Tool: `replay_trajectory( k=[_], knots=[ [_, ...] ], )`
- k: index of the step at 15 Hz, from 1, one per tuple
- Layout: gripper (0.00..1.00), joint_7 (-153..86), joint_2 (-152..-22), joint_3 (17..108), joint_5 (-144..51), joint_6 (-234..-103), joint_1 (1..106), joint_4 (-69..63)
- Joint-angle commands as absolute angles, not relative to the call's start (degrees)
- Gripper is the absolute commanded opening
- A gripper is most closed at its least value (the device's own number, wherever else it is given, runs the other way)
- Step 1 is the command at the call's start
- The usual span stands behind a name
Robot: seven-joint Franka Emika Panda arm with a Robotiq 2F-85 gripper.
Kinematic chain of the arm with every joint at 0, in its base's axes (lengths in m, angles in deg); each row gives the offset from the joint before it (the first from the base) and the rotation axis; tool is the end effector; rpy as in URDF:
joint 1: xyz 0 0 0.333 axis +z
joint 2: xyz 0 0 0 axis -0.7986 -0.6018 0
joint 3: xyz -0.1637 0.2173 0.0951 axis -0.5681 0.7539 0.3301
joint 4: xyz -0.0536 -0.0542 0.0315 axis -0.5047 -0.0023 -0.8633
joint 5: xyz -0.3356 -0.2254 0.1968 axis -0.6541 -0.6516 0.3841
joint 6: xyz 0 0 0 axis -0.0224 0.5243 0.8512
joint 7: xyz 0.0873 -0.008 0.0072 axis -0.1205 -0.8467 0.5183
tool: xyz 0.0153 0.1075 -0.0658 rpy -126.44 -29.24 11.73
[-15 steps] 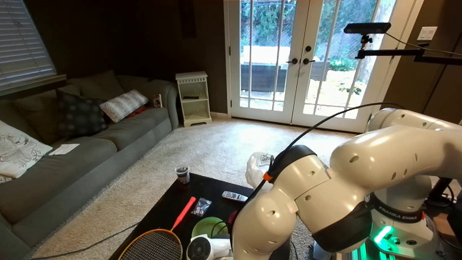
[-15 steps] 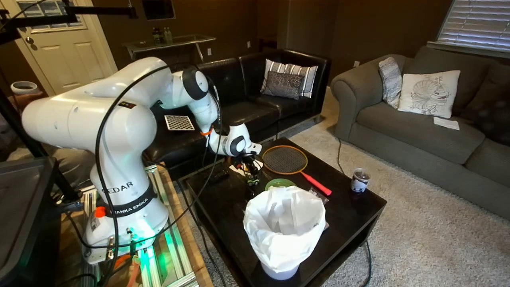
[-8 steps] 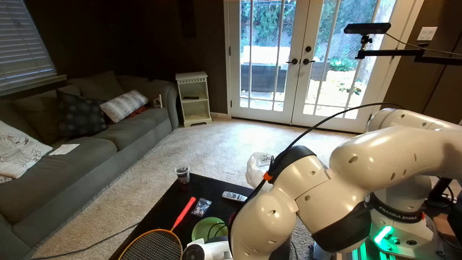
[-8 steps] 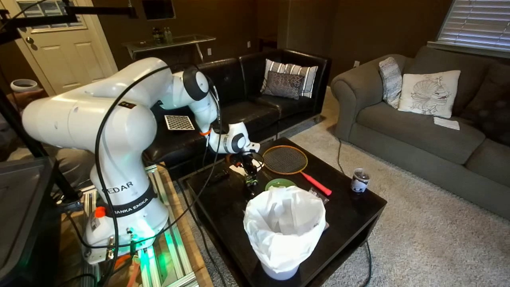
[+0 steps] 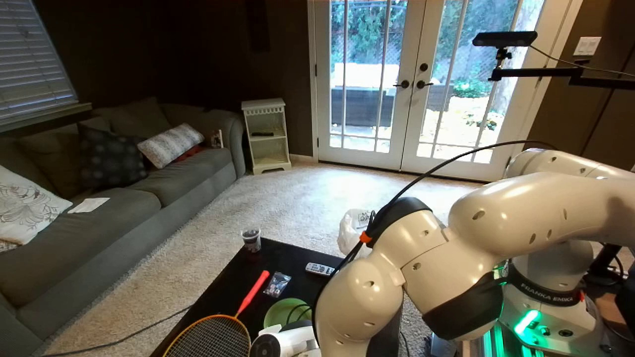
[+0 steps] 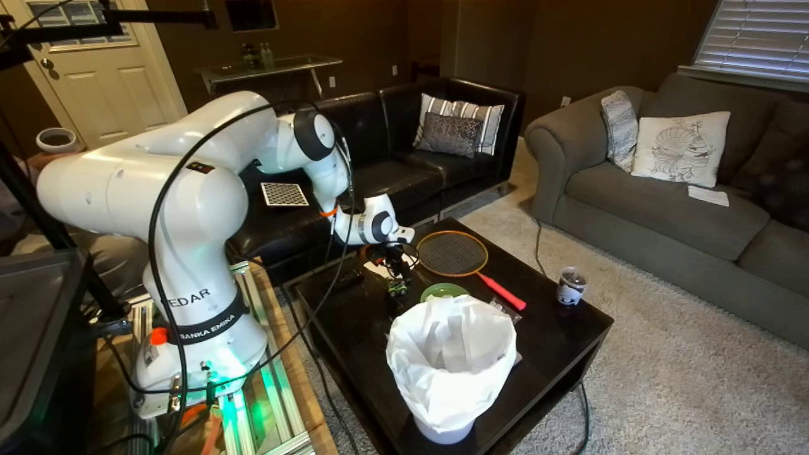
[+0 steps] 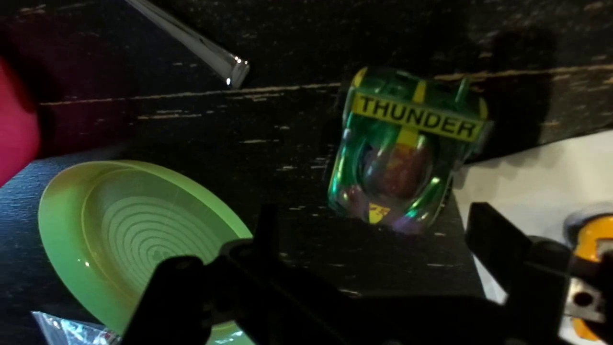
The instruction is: Turn the toy car upside down
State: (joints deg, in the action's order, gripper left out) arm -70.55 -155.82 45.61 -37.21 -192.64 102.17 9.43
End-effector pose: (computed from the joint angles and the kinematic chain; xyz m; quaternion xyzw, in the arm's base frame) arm 0.5374 0.2699 -0.2249 0.9861 -0.0088 0.0802 0.1453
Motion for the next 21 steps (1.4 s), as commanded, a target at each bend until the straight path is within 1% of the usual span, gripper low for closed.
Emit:
replay_trajectory(
  k=[1,6,7,14,15,20,21],
  knots=[
    [1.00,-77.03,-155.81,48.26,-42.40,-192.66,97.56,11.17],
    [1.00,-78.89,-156.20,54.45,-43.50,-192.20,90.24,13.97],
    [1.00,-76.90,-156.14,54.90,-40.86,-192.31,89.93,14.04],
    [1.00,-75.71,-156.13,58.69,-41.43,-192.34,87.12,14.43],
    [0.81,-75.92,-156.12,58.45,-41.52,-192.49,87.45,14.32],
    [0.44,-76.86,-156.17,56.83,-41.82,-195.14,88.93,13.85],
    [0.42,-76.58,-157.91,56.77,-41.72,-194.49,88.80,16.47]
  ],
)
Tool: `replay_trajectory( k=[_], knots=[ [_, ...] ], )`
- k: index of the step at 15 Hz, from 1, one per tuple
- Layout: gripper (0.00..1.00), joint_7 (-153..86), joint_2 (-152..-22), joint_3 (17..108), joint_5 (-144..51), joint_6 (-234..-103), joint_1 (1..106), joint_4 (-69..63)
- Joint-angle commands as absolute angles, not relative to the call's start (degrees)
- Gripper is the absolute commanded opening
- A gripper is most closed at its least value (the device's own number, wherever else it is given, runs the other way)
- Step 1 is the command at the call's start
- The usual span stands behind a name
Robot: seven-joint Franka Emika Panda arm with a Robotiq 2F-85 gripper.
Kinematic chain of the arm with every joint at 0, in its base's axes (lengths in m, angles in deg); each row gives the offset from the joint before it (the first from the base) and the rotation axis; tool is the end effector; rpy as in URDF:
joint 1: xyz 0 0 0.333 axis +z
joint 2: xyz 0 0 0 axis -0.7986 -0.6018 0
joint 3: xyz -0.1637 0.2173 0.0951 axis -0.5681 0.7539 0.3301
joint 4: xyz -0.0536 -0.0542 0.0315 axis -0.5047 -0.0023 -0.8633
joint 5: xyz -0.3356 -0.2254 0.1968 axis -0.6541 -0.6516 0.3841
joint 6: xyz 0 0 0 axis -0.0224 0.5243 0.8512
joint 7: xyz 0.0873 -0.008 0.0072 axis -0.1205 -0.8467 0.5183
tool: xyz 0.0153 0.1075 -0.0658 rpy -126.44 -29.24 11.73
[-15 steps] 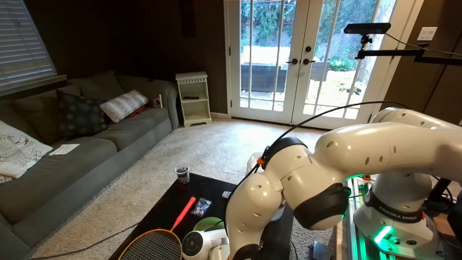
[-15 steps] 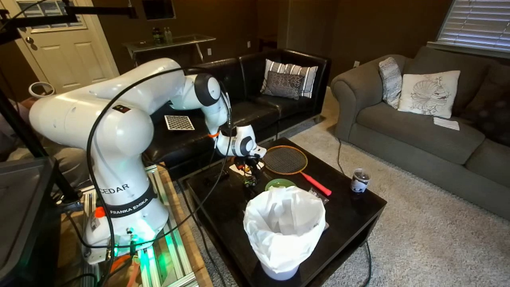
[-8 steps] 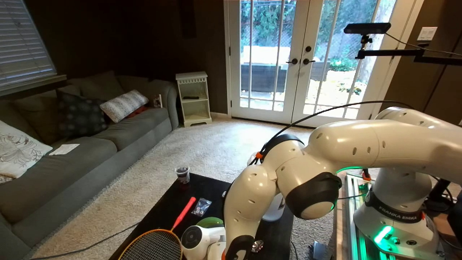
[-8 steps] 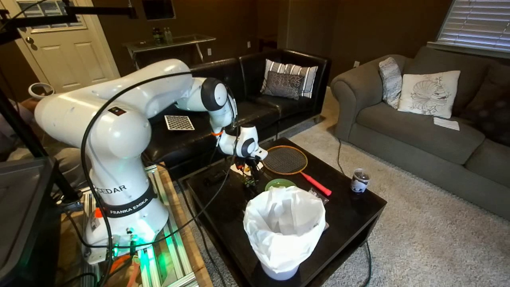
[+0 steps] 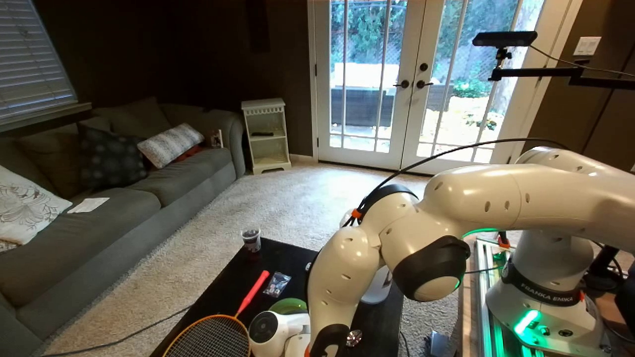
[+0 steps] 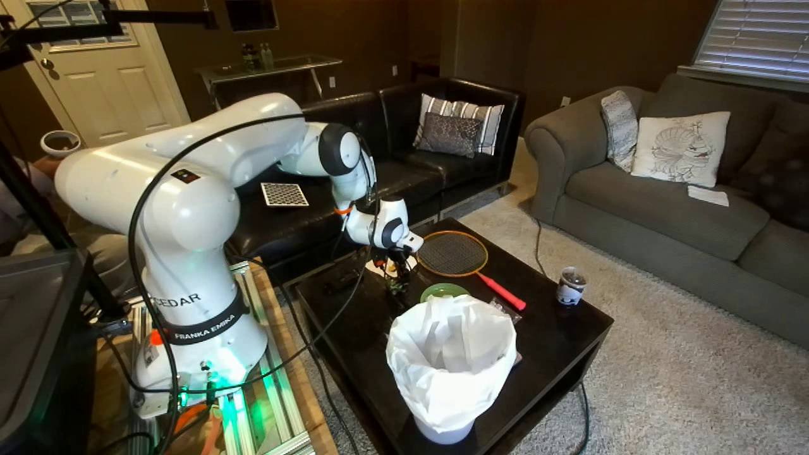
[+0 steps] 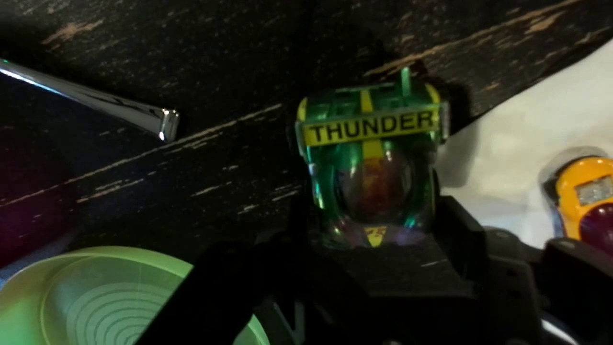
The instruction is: Turn the toy car upside down
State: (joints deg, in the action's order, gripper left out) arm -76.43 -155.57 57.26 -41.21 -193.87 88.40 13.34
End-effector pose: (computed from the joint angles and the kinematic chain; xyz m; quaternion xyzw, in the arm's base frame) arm 0.5464 0.2675 -0.2356 0.9892 -0.1285 0.0398 0.0585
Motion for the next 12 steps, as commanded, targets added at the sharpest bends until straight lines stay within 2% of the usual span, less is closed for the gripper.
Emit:
replay_trajectory(
  k=[1,6,12],
  knots=[
    [0.42,-76.20,-156.89,56.96,-41.88,-194.84,88.77,14.94],
    [0.41,-74.34,-155.99,57.92,-41.81,-198.15,87.97,13.56],
    [0.41,-75.43,-155.06,56.08,-41.22,-216.02,92.63,3.78]
  ],
)
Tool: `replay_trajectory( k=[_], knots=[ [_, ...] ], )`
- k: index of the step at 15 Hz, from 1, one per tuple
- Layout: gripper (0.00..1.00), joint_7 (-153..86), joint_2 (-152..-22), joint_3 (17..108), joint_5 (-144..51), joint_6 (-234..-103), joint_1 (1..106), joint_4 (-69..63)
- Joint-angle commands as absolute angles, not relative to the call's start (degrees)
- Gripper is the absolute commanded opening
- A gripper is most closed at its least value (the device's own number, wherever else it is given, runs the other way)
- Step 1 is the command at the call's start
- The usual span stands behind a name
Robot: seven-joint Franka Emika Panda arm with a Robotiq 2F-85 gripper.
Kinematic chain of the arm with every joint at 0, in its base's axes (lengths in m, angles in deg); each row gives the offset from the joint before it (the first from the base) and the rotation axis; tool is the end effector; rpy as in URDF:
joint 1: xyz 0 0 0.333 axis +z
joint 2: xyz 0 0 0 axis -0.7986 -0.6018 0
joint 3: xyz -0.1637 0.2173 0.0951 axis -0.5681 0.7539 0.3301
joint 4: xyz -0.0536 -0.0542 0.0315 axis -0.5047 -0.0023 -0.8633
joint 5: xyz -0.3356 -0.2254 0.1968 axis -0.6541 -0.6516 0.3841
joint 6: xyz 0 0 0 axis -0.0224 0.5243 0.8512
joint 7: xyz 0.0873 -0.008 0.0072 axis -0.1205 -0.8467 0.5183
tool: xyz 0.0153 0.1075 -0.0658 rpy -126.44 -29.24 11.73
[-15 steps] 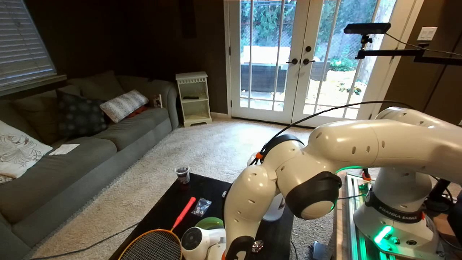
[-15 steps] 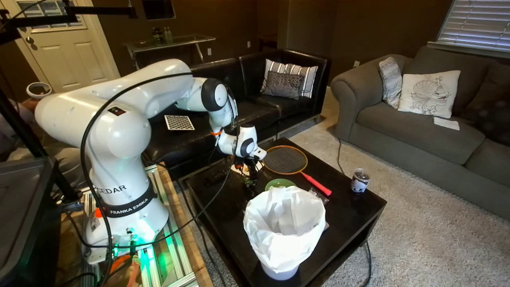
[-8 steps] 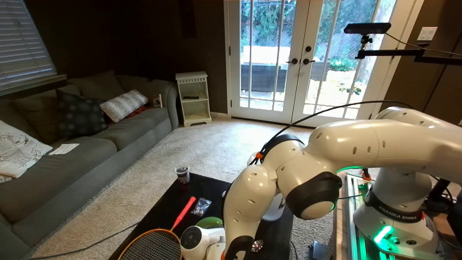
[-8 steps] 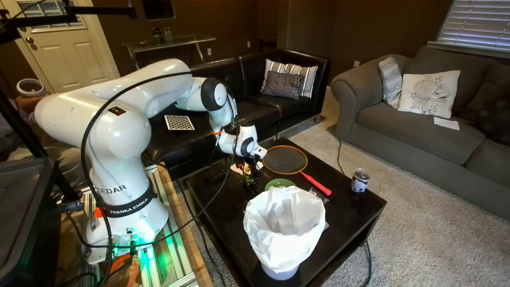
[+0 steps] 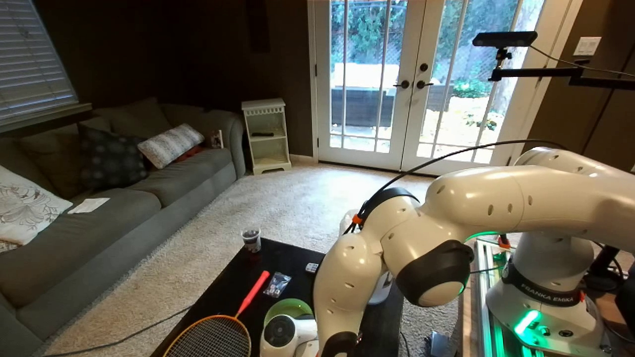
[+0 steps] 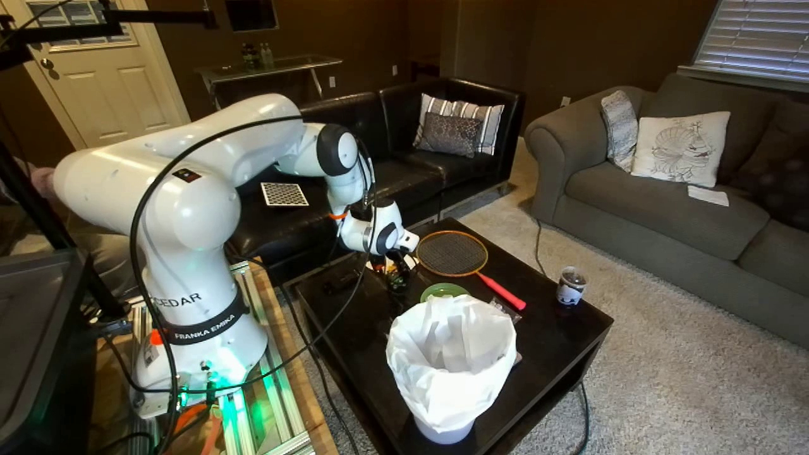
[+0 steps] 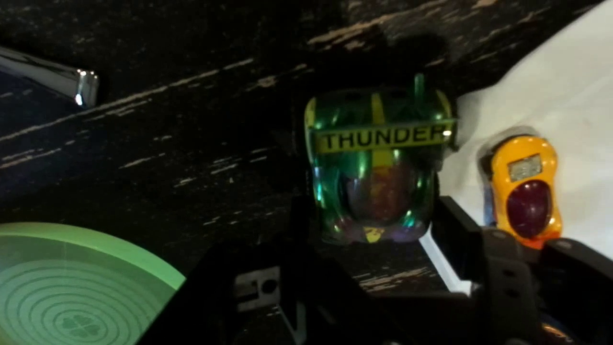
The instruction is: Turn the toy car upside down
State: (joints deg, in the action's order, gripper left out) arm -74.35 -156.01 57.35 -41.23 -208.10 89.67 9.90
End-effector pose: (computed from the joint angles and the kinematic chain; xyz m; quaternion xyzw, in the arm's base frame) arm 0.5356 0.2765 -0.2345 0.9897 -0.0924 0.1093 0.0020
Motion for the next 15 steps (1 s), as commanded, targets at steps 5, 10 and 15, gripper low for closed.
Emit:
replay_trajectory(
  k=[5,10,15],
  knots=[
    [0.41,-71.75,-152.66,51.39,-32.41,-227.35,100.77,-6.83],
    [0.41,-63.68,-149.66,52.10,-19.30,-235.31,105.37,-14.96],
    [0.41,-55.47,-146.33,56.78,-11.42,-239.74,104.64,-19.83]
  ],
)
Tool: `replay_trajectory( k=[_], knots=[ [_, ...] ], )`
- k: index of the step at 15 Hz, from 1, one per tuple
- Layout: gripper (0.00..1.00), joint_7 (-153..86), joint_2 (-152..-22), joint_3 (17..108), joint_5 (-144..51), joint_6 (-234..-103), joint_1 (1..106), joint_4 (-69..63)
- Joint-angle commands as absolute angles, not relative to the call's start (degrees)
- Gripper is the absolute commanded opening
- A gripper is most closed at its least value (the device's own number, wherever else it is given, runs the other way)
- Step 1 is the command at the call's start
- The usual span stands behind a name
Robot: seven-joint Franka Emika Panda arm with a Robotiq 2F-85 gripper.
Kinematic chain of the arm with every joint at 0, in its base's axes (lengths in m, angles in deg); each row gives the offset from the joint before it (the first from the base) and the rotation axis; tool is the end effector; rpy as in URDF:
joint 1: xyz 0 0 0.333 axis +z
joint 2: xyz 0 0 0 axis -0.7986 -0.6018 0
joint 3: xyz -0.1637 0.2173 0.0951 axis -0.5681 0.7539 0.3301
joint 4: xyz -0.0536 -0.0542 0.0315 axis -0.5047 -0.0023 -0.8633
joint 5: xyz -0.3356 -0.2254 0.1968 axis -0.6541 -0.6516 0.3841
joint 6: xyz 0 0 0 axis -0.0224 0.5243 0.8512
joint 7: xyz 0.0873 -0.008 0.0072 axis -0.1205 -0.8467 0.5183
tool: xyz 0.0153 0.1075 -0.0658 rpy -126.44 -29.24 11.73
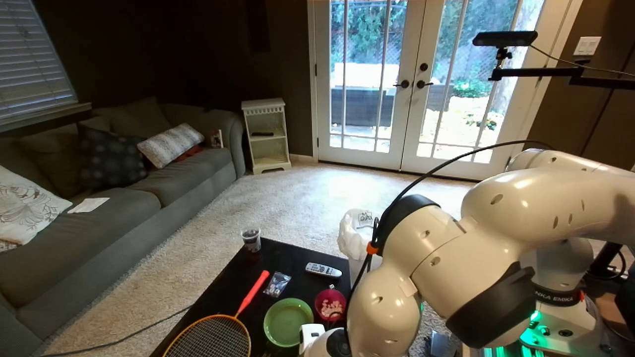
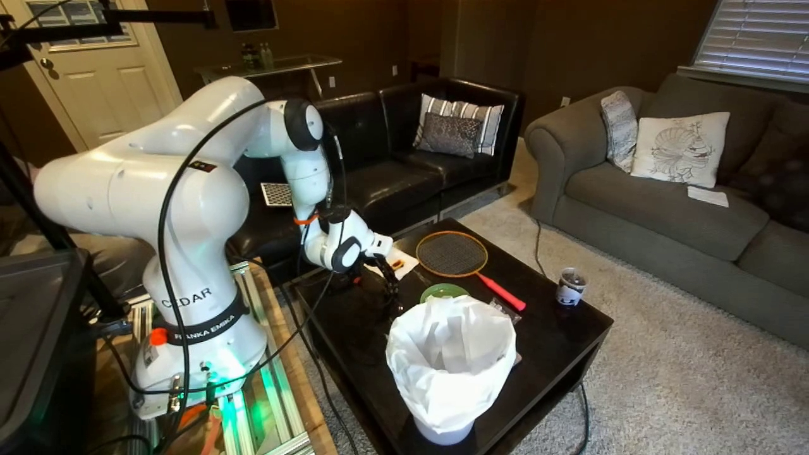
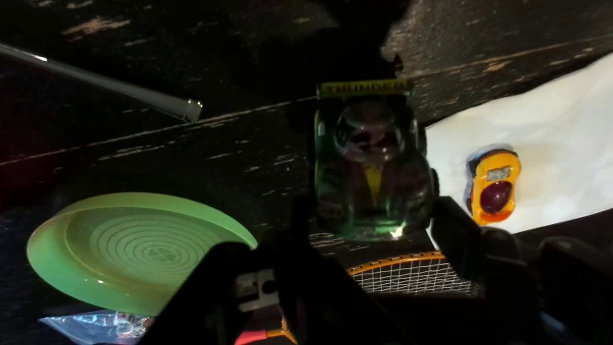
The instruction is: Turn the toy car upside down
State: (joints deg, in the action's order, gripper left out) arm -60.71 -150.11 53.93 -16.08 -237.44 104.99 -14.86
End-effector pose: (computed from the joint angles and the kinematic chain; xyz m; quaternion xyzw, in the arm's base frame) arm 0.4345 0.2404 -0.2036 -0.9674 0.0588 -0.2462 0.0062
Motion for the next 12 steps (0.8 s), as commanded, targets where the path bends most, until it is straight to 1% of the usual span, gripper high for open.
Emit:
replay_trajectory(
  k=[1,7,12],
  knots=[
    [0.41,-54.17,-145.95,57.84,-10.33,-240.11,104.35,-20.45],
    [0.41,-50.66,-146.99,62.72,-5.97,-240.47,103.18,-20.84],
    [0.41,-47.78,-146.35,64.27,-3.88,-241.48,102.57,-21.19]
  ],
)
